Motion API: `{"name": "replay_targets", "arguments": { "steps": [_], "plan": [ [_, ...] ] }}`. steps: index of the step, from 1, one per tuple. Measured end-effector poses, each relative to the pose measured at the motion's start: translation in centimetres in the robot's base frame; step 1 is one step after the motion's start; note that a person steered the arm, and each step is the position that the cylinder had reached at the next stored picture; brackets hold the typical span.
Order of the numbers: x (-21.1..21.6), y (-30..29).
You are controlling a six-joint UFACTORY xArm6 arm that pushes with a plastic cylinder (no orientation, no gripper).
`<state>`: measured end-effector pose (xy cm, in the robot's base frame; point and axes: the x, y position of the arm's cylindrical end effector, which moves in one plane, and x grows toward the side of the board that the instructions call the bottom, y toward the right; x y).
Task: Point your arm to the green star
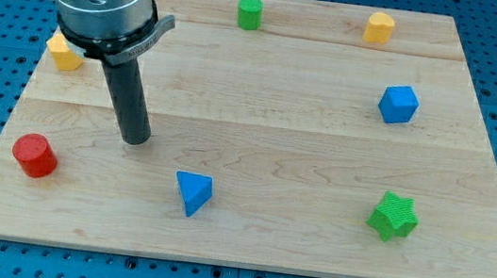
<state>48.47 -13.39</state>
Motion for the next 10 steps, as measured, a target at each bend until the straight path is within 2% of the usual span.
{"name": "replay_targets", "arguments": {
  "steps": [1,2,3,6,8,9,10],
  "plan": [
    [0.0,0.2],
    [-0.9,4.7],
    [-1.4,15.6],
    [-1.4,17.2],
    [-1.4,32.9],
    [3.4,38.6],
    [10.1,35.7]
  ]
}}
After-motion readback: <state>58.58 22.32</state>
